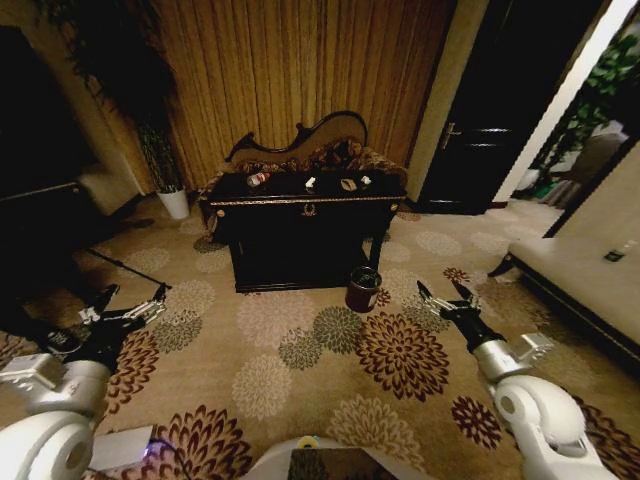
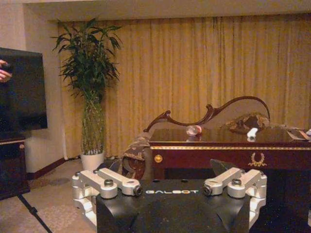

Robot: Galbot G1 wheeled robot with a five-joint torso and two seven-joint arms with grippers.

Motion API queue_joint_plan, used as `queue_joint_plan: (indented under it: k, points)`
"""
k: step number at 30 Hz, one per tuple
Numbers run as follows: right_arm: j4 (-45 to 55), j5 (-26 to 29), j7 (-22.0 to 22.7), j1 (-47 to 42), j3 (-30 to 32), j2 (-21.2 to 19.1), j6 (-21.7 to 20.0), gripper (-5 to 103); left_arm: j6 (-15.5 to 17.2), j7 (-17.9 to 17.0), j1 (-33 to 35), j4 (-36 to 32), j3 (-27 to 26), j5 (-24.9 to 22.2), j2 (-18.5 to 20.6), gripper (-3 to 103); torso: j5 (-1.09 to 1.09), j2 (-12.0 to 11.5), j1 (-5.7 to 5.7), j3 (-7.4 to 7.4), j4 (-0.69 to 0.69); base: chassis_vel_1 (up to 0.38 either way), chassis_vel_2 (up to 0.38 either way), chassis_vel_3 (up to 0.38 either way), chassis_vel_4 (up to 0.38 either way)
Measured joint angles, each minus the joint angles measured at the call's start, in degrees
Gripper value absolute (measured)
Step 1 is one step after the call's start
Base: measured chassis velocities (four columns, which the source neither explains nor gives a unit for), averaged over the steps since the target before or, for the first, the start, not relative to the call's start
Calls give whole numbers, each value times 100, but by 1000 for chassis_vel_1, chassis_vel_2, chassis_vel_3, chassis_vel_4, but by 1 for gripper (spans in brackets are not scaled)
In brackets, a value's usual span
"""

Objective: Move to the front of the table and place the trash on the table into the trash bin.

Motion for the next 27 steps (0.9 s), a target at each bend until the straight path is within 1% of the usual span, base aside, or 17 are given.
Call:
queue_joint_plan:
  k: [9,11,13,15,16,17,21,23,27]
  points:
    - [9,-64,-30,-11,-13,-15,1,100,-27,0,10,0,3,3,1,100,-1,0,0,0,3,-199,210,203,-169]
    - [9,-63,-32,-11,-13,-17,1,100,-31,1,17,0,3,2,1,100,3,-3,5,3,0,-263,219,272,-266]
    - [8,-64,-32,-13,-12,-12,2,100,-34,3,20,0,3,2,0,100,2,-3,6,3,-2,-274,228,273,-271]
    - [9,-64,-32,-14,-12,-9,3,100,-35,3,24,0,3,2,0,100,0,-3,6,2,-1,-233,264,273,-276]
    - [9,-64,-34,-18,-12,-2,7,100,-36,3,27,1,3,2,-1,100,-4,-2,5,2,2,-233,252,268,-247]
    - [10,-64,-36,-25,-12,5,9,100,-37,3,28,1,2,2,-2,100,0,-2,4,2,4,-182,252,196,-216]
    - [13,-64,-38,-41,-10,19,21,100,-44,4,35,0,6,2,-13,100,0,-2,3,1,-1,-185,210,183,-220]
    - [15,-64,-40,-47,-10,23,26,100,-49,6,46,1,6,2,-23,100,-2,0,0,0,-1,-197,157,191,-171]
    - [18,-65,-40,-47,-10,28,30,100,-76,10,59,0,1,2,-28,100,1,1,-2,0,1,-197,207,205,-185]
